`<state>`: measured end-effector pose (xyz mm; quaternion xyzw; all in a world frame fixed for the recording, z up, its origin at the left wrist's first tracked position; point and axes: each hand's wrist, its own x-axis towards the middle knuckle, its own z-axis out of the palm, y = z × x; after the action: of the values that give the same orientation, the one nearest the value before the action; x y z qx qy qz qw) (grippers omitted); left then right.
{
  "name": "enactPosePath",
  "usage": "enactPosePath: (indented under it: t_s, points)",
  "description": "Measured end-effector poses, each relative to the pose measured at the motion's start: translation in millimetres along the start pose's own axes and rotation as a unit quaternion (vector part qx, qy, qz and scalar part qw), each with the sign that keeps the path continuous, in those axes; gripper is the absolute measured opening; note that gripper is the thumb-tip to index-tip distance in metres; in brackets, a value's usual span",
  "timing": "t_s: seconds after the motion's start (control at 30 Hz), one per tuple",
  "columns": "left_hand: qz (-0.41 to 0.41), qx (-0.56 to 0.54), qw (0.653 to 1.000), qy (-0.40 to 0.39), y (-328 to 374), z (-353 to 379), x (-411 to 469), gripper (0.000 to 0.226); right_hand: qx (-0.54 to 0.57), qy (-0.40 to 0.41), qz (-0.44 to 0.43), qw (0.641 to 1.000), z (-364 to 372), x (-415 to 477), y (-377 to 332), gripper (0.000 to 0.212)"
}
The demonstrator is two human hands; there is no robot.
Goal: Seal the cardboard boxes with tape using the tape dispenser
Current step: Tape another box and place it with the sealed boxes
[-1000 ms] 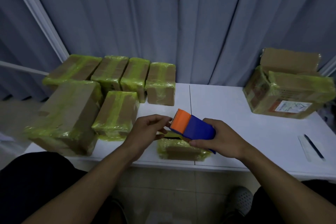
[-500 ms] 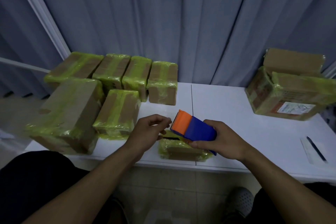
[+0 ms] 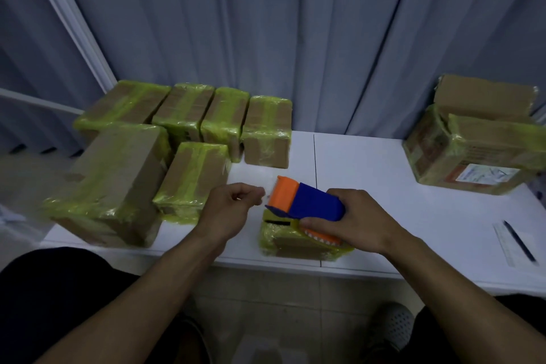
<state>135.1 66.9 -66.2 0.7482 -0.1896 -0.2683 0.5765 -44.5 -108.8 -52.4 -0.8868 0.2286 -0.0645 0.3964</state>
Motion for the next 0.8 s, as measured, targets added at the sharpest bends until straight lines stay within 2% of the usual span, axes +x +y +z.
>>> enactPosePath:
  t_s: [0.23,0.4,0.57,0.8]
  points:
    - [-0.039,-0.042,0.996,0.062,-16,-17,14,0.006,-0.075,-0.054,-0.018,0.996,-8,17,-1,0.063]
    - [-0.075,-0.057,0.991,0.098,-36,-38,22,0.007,-0.135,-0.095,-0.008,0.986,-9,30,1,0.064]
    - [-0.116,-0.047,0.985,0.117,-61,-39,25,0.010,-0.161,-0.107,0.020,0.981,-7,37,3,0.085]
    - [-0.164,-0.053,0.979,0.113,-97,-36,38,0.009,-0.227,-0.117,0.043,0.966,-10,44,6,0.073]
